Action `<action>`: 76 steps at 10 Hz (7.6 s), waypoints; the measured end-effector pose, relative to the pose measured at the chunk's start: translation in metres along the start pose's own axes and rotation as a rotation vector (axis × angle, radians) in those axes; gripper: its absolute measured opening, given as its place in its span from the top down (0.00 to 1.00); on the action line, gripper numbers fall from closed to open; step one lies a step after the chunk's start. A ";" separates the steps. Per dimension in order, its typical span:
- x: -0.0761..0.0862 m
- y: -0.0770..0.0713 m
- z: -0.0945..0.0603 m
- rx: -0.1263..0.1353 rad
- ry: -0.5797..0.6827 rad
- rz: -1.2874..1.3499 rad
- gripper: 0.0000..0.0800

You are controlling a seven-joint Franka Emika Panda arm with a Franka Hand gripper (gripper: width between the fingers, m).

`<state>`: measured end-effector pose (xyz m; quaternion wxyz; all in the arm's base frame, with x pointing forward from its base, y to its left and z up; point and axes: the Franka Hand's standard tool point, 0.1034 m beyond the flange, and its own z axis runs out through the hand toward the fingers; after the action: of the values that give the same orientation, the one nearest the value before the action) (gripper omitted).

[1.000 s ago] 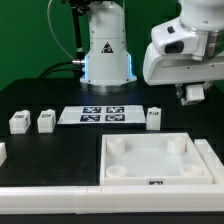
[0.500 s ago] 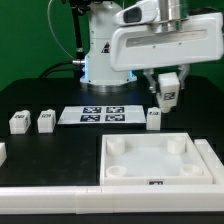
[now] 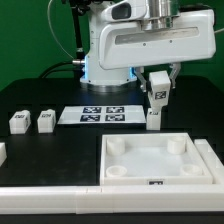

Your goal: Assemble one leg

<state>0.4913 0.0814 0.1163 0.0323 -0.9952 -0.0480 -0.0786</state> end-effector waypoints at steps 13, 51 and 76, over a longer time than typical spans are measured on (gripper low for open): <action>0.107 -0.001 0.029 -0.007 0.481 -0.069 0.64; 0.112 -0.003 0.052 0.055 -0.145 -0.045 0.19; 0.121 -0.019 0.057 0.022 -0.112 1.166 0.24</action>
Offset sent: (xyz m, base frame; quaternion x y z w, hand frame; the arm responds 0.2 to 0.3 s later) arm 0.0706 0.0065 0.0047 -0.0083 0.0414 -0.0549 0.9976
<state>0.6173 0.1155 0.0802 0.0781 -0.8595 0.5051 0.0052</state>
